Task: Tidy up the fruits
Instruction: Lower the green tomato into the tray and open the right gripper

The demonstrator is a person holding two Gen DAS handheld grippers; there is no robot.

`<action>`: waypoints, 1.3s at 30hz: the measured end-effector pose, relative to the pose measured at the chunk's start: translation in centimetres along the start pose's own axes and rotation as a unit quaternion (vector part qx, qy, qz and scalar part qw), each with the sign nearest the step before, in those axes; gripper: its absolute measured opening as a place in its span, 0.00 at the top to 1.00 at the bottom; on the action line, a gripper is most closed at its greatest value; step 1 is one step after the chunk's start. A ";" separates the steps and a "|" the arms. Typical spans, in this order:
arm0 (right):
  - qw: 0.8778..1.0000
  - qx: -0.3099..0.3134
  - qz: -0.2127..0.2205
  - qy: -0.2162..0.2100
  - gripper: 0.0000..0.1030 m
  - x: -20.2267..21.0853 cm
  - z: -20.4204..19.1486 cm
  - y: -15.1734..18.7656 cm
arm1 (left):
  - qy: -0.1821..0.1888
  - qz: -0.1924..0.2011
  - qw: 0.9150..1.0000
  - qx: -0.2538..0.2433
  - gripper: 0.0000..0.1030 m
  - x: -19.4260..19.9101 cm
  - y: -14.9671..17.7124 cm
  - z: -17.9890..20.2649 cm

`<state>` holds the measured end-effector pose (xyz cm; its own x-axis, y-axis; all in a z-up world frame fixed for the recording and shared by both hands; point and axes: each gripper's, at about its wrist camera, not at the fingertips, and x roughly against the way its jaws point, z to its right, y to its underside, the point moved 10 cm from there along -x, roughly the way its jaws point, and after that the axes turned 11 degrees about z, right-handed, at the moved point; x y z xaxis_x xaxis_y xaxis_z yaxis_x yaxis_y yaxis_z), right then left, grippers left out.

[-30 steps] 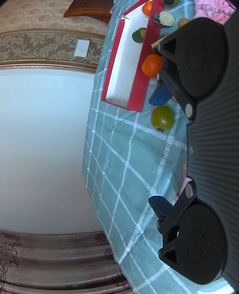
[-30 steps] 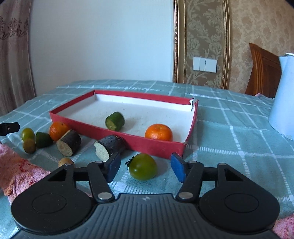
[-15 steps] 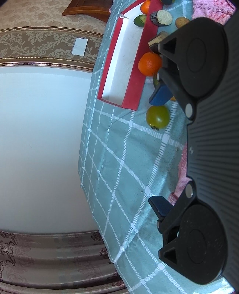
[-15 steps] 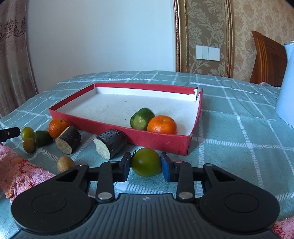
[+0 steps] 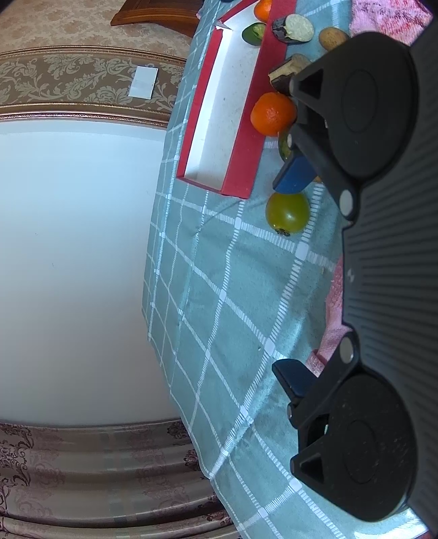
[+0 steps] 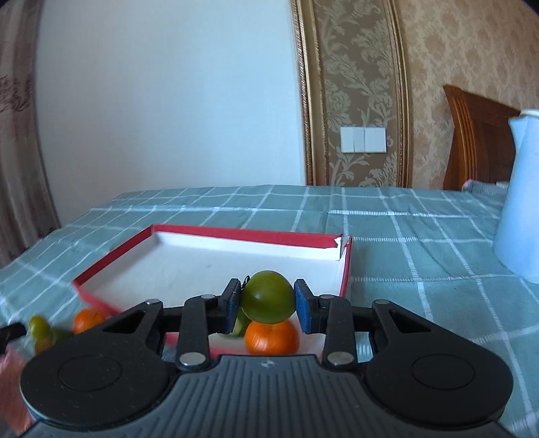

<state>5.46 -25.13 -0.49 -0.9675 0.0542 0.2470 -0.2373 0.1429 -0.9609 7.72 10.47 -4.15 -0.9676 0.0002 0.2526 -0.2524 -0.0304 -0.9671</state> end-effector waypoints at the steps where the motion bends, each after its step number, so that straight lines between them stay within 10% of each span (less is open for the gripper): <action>1: 1.000 -0.002 -0.002 0.005 0.68 -0.6 0.3 0.0 | 0.000 -0.001 1.000 0.000 0.00 0.0 0.0 0.0; 11: 0.999 -0.016 -0.032 0.015 0.62 -3.6 1.7 1.7 | -0.001 -0.004 1.000 0.000 0.00 -0.1 0.1 0.0; 15: 1.000 -0.019 -0.010 0.010 0.58 -1.2 1.5 1.1 | -0.003 -0.005 1.000 -0.001 0.00 -0.1 0.1 -0.1; 19: 0.999 -0.015 0.027 0.011 0.33 3.6 0.7 1.4 | -0.003 0.000 1.000 -0.003 0.00 0.0 0.1 0.0; 26: 0.998 -0.053 0.021 0.021 0.32 6.4 0.7 5.1 | 0.015 0.035 0.999 0.002 0.00 1.1 -0.6 0.1; 39: 0.993 -0.109 0.018 0.039 0.32 6.2 2.5 5.4 | 0.046 0.092 0.985 -0.139 0.00 2.2 -1.4 4.7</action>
<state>-2.01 -26.51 -4.45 -0.9631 0.1381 0.2310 -0.1706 0.3504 -0.9209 5.98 5.78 -2.13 -0.9906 0.1105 0.0809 -0.0530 0.2358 -0.9704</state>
